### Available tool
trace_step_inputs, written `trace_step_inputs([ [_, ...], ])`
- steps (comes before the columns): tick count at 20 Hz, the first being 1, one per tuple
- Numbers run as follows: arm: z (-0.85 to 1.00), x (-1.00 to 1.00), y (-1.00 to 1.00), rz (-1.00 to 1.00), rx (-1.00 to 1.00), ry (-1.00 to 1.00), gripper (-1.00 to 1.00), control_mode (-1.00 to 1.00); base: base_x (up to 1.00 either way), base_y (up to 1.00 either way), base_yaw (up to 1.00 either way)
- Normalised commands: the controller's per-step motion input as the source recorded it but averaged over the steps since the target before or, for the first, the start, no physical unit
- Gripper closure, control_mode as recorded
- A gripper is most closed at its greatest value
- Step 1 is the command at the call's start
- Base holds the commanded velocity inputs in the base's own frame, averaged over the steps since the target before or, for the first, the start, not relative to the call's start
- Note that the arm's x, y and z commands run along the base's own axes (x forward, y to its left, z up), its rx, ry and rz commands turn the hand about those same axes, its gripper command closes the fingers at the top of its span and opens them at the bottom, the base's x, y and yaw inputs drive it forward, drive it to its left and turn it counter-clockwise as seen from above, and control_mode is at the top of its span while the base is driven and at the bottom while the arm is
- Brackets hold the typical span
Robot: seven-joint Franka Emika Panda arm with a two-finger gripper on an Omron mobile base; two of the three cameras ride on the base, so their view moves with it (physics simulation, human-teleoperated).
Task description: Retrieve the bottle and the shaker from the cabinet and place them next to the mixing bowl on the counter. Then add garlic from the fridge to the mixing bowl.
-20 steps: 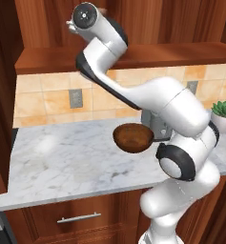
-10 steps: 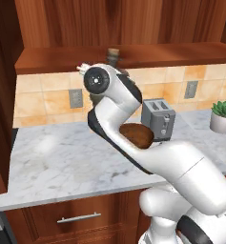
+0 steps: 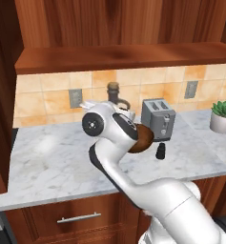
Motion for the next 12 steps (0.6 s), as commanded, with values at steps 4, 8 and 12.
trace_step_inputs([
  [4,-0.77,0.09,0.25,-0.10,-0.08,0.14,1.00,-1.00,0.00,0.00,0.00],
  [8,-0.45,0.14,0.10,-0.05,-0.01,0.10,1.00,-1.00,0.00,0.00,0.00],
  [12,-0.13,0.09,0.00,-0.01,0.01,0.01,1.00,-1.00,0.00,0.00,0.00],
])
